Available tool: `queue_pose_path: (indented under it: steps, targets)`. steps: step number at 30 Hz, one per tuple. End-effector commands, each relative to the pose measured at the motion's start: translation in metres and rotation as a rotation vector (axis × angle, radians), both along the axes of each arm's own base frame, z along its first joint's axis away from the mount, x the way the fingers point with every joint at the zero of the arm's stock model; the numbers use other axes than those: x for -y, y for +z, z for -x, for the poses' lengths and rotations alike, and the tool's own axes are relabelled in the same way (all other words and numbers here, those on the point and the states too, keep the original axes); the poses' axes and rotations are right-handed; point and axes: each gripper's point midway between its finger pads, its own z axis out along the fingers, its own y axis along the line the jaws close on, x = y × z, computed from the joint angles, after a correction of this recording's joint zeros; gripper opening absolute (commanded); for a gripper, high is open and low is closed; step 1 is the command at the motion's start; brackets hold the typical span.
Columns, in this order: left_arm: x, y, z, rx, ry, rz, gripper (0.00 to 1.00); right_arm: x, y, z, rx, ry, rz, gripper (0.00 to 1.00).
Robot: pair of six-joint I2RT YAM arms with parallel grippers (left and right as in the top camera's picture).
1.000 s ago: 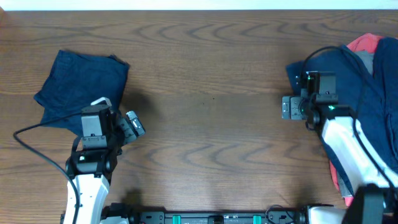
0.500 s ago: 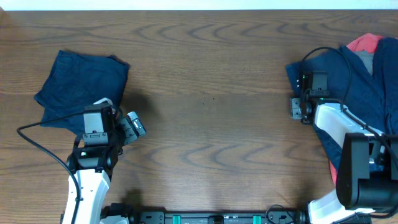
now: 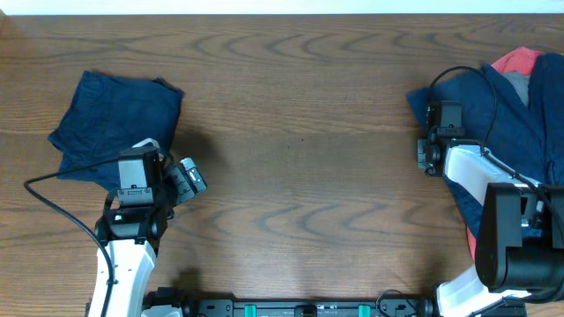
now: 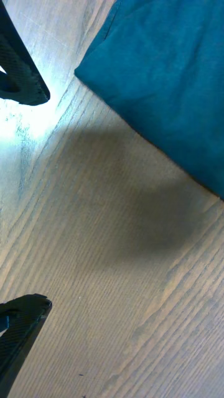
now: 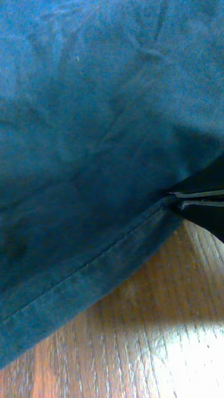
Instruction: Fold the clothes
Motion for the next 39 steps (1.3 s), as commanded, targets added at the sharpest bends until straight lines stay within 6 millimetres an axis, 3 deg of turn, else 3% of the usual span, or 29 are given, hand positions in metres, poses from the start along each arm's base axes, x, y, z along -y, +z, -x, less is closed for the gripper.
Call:
queue_pose_path:
  steps: [1,4,6,10,12,14,20,27,30,32,33,36,39]
  targets:
    - [0.0,0.008,-0.005,0.023,-0.004,0.001,0.98,0.009,0.029,-0.008,0.078,-0.046,0.029,0.01]
    - [0.0,0.008,-0.006,0.026,-0.004,0.001,0.98,-0.002,0.057,-0.016,0.145,-0.011,-0.032,0.01]
    - [0.0,0.009,-0.007,0.029,-0.004,0.001,0.98,-0.023,0.08,-0.024,0.199,0.072,-0.136,0.01]
    - [0.0,0.01,-0.009,0.038,-0.004,0.001,0.98,-0.09,0.127,-0.028,0.303,0.311,-0.412,0.01]
    - [0.0,0.01,-0.009,0.042,-0.004,0.0,0.98,-0.134,0.152,-0.021,0.346,0.452,-0.562,0.01]
    - [0.0,0.011,-0.01,0.043,-0.004,0.0,0.98,-0.161,0.167,-0.016,0.372,0.497,-0.641,0.01]
    - [0.0,0.011,-0.01,0.044,-0.004,0.0,0.98,-0.236,0.186,-0.016,0.431,0.541,-0.769,0.01]
    - [0.0,0.012,-0.011,0.049,0.001,0.004,0.98,-0.303,0.175,-0.029,0.502,0.569,-0.768,0.01]
    - [0.0,0.012,-0.011,0.049,0.034,0.028,0.98,-0.319,0.16,-0.034,0.508,0.577,-0.737,0.17]
    - [0.0,0.012,-0.011,0.049,0.056,0.044,0.98,-0.324,0.148,-0.03,0.469,0.585,-0.737,0.2]
    - [0.0,0.011,-0.01,0.048,0.069,0.053,0.98,-0.324,0.143,-0.027,0.446,0.583,-0.734,0.26]
    - [0.0,0.012,-0.011,0.049,0.098,0.076,0.98,-0.308,0.127,-0.019,0.372,0.571,-0.656,0.75]
    - [0.011,0.012,-0.011,0.047,0.08,0.141,0.98,-0.267,0.129,-0.017,0.362,0.465,-0.539,0.99]
